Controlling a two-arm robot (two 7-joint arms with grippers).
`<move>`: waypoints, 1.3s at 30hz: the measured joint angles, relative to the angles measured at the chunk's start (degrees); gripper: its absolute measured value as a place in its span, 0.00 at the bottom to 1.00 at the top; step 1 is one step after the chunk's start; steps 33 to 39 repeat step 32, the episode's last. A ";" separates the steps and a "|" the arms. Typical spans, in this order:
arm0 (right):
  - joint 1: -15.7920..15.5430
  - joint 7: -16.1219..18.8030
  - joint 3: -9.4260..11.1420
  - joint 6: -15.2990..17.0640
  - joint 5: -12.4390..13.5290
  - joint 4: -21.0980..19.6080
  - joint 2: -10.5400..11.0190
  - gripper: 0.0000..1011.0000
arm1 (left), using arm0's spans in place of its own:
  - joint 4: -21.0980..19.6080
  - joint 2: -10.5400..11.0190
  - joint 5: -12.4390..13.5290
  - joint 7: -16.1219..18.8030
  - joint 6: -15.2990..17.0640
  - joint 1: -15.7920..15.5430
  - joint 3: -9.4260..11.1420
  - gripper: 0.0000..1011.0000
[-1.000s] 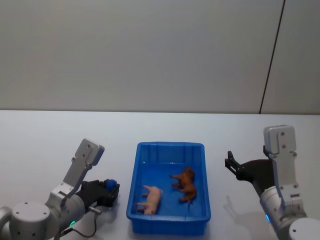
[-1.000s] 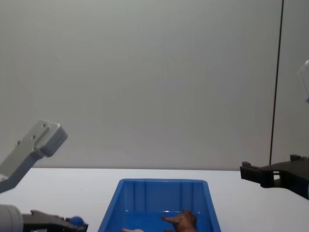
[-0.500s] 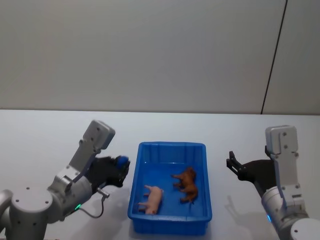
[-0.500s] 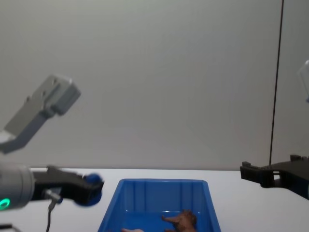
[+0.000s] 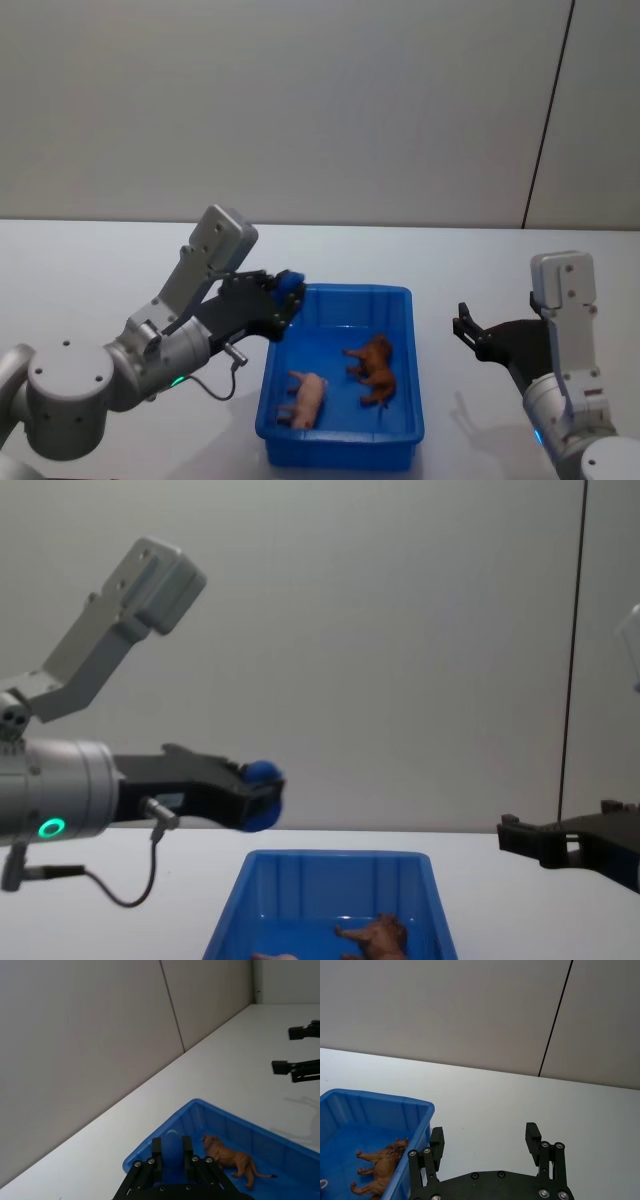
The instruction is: Pick up the two dolls from the table and place them into the box.
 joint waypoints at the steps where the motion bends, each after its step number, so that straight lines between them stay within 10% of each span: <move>1: 0.00 0.00 0.00 0.00 0.00 0.00 0.00 0.99 | 0.32 -0.26 -0.03 -1.03 -0.77 -0.41 0.08 0.20; 26: 0.00 0.00 0.00 0.00 0.00 0.00 0.00 0.99 | 11.07 -5.81 -4.13 -18.48 -12.73 -7.94 2.15 0.99; 39: 0.00 0.00 0.00 0.00 0.00 0.00 0.00 0.99 | 12.52 -6.53 -4.64 -20.29 -14.01 -8.84 2.43 0.99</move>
